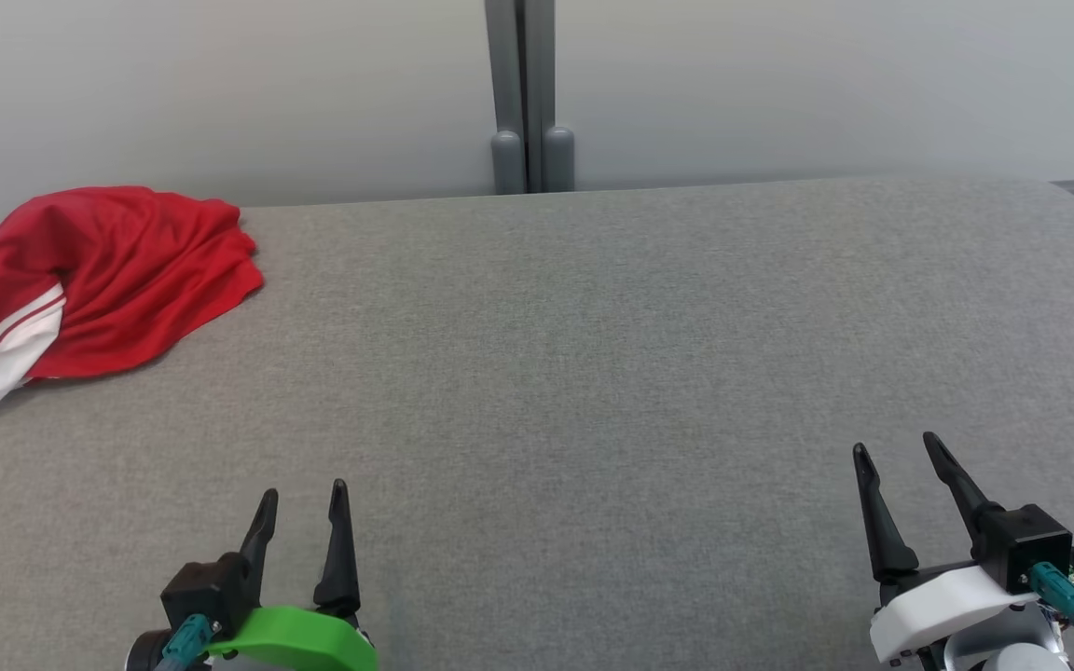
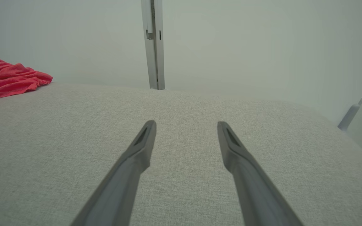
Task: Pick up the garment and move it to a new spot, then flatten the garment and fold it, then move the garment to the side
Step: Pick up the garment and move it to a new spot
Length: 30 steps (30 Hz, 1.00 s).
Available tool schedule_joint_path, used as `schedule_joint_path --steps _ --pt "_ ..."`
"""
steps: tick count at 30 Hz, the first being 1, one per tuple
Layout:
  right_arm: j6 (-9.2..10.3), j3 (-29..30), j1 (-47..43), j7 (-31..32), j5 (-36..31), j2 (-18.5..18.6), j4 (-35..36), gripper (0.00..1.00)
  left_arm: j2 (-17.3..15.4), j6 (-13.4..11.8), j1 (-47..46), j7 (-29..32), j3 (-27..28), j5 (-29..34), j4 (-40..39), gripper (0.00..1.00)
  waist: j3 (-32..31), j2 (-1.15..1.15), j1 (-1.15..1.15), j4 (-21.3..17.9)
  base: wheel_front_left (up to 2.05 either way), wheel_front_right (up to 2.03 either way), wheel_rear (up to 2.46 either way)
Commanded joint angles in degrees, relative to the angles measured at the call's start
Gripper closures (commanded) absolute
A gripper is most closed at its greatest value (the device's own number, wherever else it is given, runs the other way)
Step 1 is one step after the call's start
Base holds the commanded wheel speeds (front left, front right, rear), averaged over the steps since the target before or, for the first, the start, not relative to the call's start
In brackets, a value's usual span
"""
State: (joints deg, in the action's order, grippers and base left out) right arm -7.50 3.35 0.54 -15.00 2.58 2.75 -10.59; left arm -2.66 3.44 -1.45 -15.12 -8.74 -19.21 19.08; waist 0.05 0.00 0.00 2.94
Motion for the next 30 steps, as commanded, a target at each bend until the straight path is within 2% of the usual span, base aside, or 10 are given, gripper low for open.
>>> schedule_joint_path --steps 1,17,24,30 --pt "0.02 0.33 -0.93 -0.28 0.46 0.24 0.16 0.00 -0.40 -0.36 -0.86 -0.06 0.23 0.19 -0.28 0.00 -0.06 0.00 0.00 2.58 0.00 0.00 0.00" --pt "0.03 -2.27 -1.10 -0.28 1.22 0.25 -0.29 0.00 -0.36 -0.49 0.61 -0.06 5.57 1.52 -1.99 0.00 -0.41 0.00 0.00 17.64 0.00 0.00 0.00" --pt "0.03 -3.02 -0.99 -0.28 1.48 0.25 -0.61 0.00 -0.36 -0.18 1.21 -0.05 5.96 1.89 -1.98 0.00 -1.00 0.00 0.00 21.39 0.00 0.00 0.00" --pt "0.03 -3.80 -1.14 -0.28 1.60 0.26 -0.59 0.00 -0.37 -0.07 1.68 -0.06 6.47 2.21 -2.10 0.00 -1.33 0.00 0.00 22.26 0.00 0.00 0.00"
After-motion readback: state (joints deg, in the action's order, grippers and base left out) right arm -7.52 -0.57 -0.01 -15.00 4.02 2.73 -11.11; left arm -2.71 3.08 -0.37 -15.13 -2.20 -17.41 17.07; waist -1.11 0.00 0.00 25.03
